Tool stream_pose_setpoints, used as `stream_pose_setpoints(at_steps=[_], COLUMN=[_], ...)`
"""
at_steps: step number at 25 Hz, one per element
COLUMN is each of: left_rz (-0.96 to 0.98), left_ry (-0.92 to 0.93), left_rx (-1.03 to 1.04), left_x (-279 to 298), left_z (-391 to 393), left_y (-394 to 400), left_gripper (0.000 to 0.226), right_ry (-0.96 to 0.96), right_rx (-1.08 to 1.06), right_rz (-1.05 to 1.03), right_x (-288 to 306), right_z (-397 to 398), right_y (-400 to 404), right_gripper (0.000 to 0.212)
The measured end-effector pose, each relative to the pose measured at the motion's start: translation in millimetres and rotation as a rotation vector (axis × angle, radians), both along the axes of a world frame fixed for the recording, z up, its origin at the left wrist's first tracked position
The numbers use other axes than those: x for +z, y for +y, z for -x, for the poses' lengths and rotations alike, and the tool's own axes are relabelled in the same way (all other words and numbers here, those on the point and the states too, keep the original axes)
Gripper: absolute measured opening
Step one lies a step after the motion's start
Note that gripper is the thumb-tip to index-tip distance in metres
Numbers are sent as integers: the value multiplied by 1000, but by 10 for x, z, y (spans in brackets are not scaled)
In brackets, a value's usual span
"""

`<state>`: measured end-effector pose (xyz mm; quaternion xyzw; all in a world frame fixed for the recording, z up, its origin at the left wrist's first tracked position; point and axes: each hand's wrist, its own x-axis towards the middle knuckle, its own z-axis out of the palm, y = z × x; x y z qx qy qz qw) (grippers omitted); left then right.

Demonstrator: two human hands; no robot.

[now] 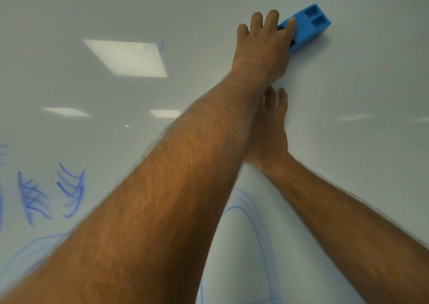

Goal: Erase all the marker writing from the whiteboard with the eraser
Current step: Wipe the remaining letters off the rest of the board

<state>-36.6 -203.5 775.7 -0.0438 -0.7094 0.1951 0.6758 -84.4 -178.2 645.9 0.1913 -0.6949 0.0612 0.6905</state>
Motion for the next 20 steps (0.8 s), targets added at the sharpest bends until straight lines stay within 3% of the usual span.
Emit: stream_pose_setpoints(at_steps=[4, 10, 20], left_rz=[31, -115, -333], left_ry=[4, 97, 196], left_rx=[3, 19, 26], left_x=[83, 247, 116], left_z=[-62, -292, -811], left_y=[-122, -736, -1699], left_gripper=[56, 54, 58], right_ry=[83, 146, 169], right_rx=[109, 243, 257], right_rz=[37, 67, 75], right_x=[13, 17, 4], right_z=[20, 43, 80], right_y=[-9, -47, -45], right_gripper=[70, 64, 63])
